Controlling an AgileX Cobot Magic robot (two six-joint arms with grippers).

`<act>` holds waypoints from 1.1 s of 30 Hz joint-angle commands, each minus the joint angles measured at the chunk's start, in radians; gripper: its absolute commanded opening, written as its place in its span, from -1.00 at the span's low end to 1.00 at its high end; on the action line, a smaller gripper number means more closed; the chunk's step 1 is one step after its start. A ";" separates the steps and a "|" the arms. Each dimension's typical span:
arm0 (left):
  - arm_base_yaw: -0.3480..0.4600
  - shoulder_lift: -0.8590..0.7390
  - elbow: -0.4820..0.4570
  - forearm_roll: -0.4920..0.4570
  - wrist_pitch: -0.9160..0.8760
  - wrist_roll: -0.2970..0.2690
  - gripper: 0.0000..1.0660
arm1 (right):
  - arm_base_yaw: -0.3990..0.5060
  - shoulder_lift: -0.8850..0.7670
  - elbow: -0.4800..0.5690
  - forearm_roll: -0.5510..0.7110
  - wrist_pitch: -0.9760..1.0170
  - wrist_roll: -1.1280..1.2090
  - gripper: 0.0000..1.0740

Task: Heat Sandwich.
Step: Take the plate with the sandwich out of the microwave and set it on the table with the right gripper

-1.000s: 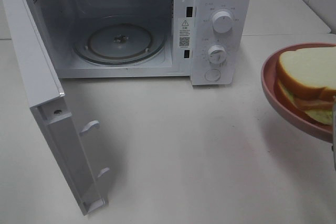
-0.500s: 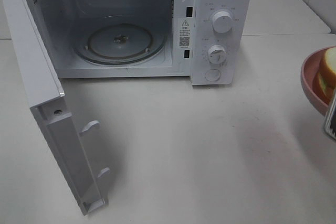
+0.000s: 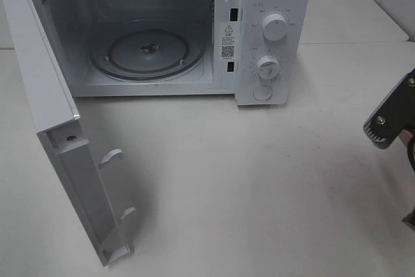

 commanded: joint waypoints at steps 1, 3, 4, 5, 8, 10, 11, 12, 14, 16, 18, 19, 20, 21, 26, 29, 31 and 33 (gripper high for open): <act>-0.006 -0.020 0.001 -0.008 -0.009 -0.003 0.84 | 0.004 0.081 -0.037 -0.057 0.045 0.137 -0.99; -0.006 -0.020 0.001 -0.008 -0.009 -0.003 0.84 | 0.004 0.111 -0.050 -0.059 0.046 0.180 -0.99; -0.006 -0.020 0.001 -0.008 -0.009 -0.003 0.84 | 0.004 0.111 -0.050 -0.059 0.046 0.180 -0.99; -0.006 -0.020 0.001 -0.008 -0.009 -0.003 0.84 | 0.004 0.126 -0.058 -0.060 0.046 0.200 -0.99; -0.006 -0.020 0.001 -0.008 -0.009 -0.003 0.84 | 0.004 0.176 -0.086 -0.067 0.046 0.280 -0.99; -0.006 -0.020 0.001 -0.008 -0.009 -0.003 0.84 | 0.004 0.197 -0.098 -0.069 0.046 0.316 -0.99; -0.006 -0.020 0.001 -0.008 -0.009 -0.003 0.84 | 0.004 0.207 -0.101 -0.069 0.046 0.331 -0.99; -0.006 -0.020 0.001 -0.008 -0.009 -0.003 0.84 | 0.004 0.218 -0.105 -0.070 0.045 0.348 -0.98; -0.006 -0.020 0.001 -0.008 -0.009 -0.003 0.84 | 0.004 0.228 -0.109 -0.071 0.045 0.365 -0.98; -0.006 -0.020 0.001 -0.008 -0.009 -0.003 0.84 | 0.004 0.257 -0.109 -0.074 0.044 0.422 -0.97; -0.006 -0.020 0.001 -0.008 -0.009 -0.003 0.84 | 0.004 0.270 -0.109 -0.074 0.044 0.448 -0.96; -0.006 -0.020 0.001 -0.008 -0.009 -0.003 0.84 | 0.004 0.296 -0.111 -0.075 0.044 0.498 -0.96; -0.006 -0.020 0.001 -0.008 -0.009 -0.003 0.84 | 0.004 0.309 -0.112 -0.076 0.044 0.525 -0.96; -0.006 -0.020 0.001 -0.008 -0.009 -0.003 0.84 | 0.004 0.318 -0.112 -0.078 0.043 0.546 -0.95; -0.006 -0.020 0.001 -0.008 -0.009 -0.003 0.84 | 0.004 0.379 -0.112 -0.100 0.023 0.631 -0.95; -0.006 -0.020 0.001 -0.008 -0.009 -0.003 0.84 | 0.004 0.410 -0.112 -0.106 -0.004 0.653 -0.94; -0.006 -0.020 0.001 -0.008 -0.009 -0.003 0.84 | 0.004 0.431 -0.112 -0.108 -0.019 0.663 -0.94; -0.006 -0.020 0.001 -0.008 -0.009 -0.003 0.84 | 0.004 0.454 -0.112 -0.112 -0.032 0.678 -0.93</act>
